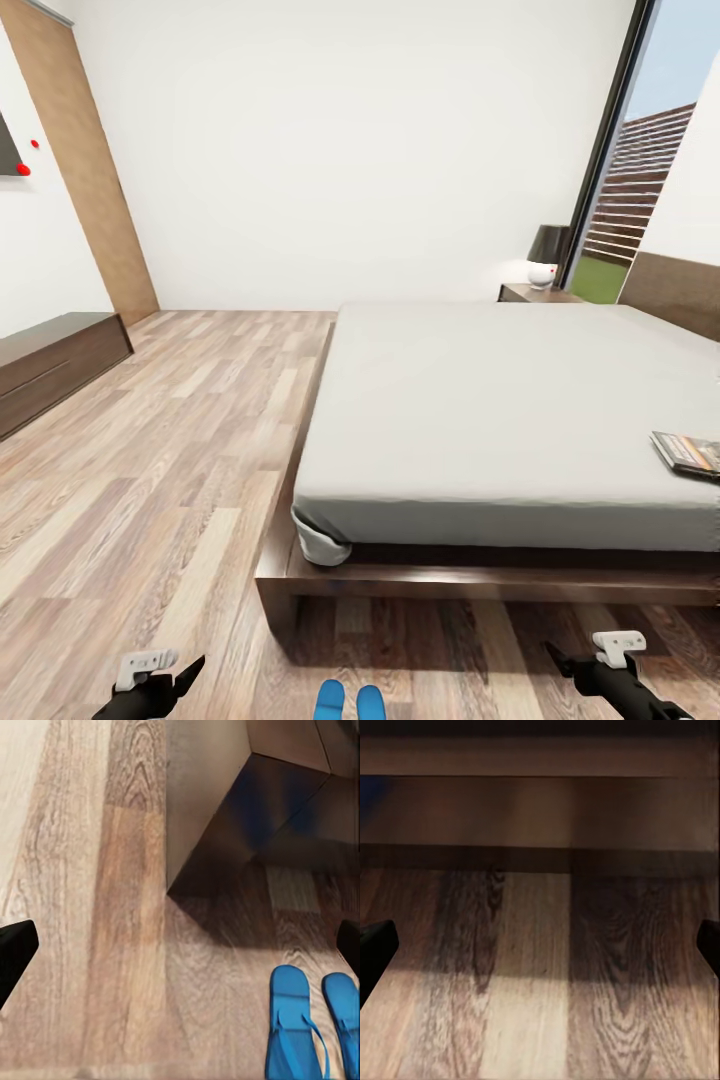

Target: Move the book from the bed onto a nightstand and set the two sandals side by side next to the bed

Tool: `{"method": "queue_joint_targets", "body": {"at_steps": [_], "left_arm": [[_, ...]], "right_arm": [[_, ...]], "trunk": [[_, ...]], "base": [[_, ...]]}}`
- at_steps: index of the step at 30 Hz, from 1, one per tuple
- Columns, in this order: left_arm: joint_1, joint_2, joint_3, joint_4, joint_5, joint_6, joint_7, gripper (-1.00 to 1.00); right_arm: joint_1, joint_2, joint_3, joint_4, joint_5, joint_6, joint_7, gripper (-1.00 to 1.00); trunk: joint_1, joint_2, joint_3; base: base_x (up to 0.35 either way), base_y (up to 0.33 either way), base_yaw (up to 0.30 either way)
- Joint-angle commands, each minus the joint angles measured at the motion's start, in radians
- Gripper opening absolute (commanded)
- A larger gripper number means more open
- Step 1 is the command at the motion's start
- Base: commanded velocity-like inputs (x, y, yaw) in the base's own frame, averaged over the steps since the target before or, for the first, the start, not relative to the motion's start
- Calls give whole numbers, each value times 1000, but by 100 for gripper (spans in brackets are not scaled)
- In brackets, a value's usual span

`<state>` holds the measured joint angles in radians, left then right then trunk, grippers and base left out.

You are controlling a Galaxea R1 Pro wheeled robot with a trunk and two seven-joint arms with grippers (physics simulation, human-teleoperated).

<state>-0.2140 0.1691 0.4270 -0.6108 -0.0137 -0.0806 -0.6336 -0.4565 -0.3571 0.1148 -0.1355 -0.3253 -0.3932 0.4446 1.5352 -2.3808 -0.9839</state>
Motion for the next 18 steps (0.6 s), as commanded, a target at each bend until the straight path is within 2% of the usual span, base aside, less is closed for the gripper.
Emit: {"method": "queue_joint_targets", "body": {"at_steps": [1,18], "left_arm": [[-1,0,4,0,-2,-2,-6,100],[-1,0,4,0,-2,-2,-6,100]], "right_arm": [[-1,0,8,1,-11,-3,3,100],[-1,0,8,2,-11,-3,3,100]], "trunk": [[0,0,-1],[0,0,-1]], "base": [[0,-294,0],[0,-294,0]]}}
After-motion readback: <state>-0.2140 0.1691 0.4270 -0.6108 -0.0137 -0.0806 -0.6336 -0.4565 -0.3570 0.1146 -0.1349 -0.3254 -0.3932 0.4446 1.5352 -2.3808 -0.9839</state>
